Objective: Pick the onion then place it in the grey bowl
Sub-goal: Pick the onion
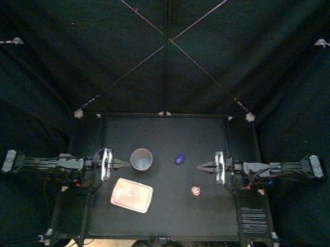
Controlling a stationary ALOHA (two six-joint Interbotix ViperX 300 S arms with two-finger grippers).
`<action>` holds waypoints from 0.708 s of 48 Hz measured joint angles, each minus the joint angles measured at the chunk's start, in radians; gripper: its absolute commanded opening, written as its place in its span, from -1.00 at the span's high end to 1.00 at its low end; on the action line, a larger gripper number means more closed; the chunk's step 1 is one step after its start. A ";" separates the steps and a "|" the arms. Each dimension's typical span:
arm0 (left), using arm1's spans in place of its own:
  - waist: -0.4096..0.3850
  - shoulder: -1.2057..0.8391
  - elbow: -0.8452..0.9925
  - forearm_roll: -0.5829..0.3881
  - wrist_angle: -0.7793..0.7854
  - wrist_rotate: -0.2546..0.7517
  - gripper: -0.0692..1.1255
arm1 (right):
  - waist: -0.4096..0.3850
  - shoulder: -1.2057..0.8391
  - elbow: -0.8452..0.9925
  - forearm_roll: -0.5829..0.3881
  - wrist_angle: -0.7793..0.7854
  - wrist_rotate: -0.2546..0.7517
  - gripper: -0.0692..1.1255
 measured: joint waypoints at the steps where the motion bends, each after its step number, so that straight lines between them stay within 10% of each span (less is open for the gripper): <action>1: 0.002 -0.002 0.002 -0.002 0.006 0.000 0.81 | 0.000 0.000 0.000 0.002 0.000 0.000 0.82; 16: 0.015 -0.005 -0.041 -0.003 0.178 0.002 0.82 | -0.006 0.015 -0.044 0.014 0.184 0.029 0.65; 30: 0.017 -0.005 -0.057 -0.002 0.195 0.002 0.82 | -0.023 0.058 -0.100 0.199 0.235 0.051 -0.82; 34: 0.017 -0.005 -0.057 -0.003 0.195 0.002 0.82 | -0.031 0.086 -0.100 0.272 0.236 0.048 -0.93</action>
